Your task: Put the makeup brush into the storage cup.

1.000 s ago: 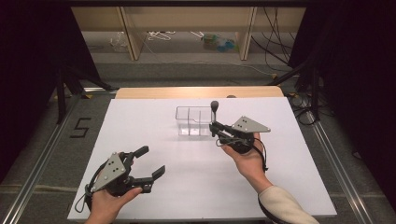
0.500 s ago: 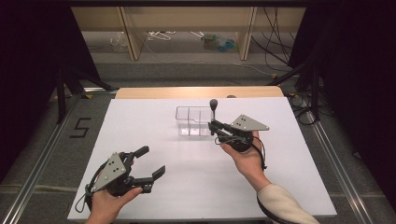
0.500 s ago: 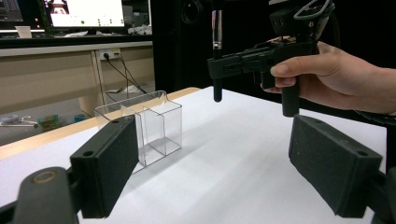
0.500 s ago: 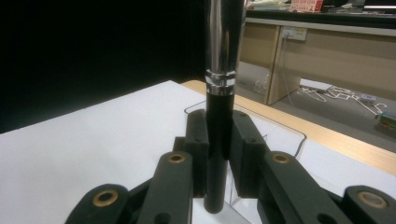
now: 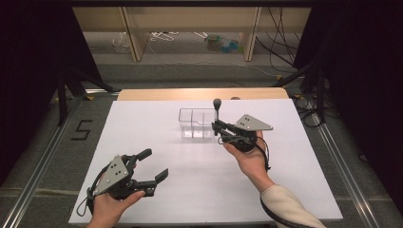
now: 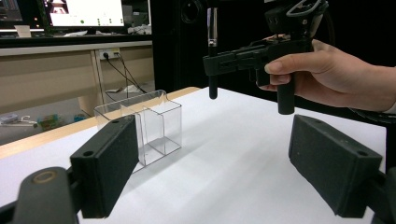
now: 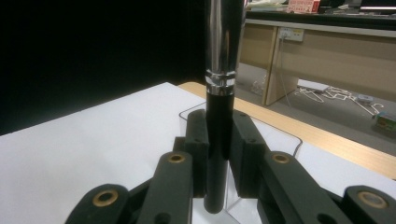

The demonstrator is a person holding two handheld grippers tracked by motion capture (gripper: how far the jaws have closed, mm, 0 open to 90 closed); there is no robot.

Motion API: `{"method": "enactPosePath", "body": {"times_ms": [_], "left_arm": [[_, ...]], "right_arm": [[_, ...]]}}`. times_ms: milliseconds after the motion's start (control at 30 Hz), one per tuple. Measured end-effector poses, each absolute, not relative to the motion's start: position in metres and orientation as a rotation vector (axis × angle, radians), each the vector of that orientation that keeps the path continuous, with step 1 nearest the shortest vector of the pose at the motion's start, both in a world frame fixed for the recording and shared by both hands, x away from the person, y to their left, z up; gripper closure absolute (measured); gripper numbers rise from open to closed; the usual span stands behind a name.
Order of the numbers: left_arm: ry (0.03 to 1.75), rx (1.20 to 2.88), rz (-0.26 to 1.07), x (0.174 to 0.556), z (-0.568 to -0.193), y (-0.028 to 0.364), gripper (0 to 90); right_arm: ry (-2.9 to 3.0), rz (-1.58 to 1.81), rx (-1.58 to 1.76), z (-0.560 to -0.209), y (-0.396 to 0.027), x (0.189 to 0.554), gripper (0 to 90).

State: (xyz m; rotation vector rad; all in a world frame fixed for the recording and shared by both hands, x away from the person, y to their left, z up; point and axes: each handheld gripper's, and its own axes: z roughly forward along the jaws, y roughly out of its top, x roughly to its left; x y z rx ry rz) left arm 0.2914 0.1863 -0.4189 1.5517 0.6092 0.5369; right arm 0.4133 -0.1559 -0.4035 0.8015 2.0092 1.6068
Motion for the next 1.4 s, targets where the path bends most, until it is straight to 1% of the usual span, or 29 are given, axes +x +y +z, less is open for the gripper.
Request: {"method": "enactPosePath", "body": {"times_ms": [1400], "left_arm": [[0.609, 1.558, 0.536, 0.292, -0.420, 0.187, 16.0]], "right_arm": [[1.991, 1.609, 0.785, -0.399, -0.147, 0.429, 79.4]]}}
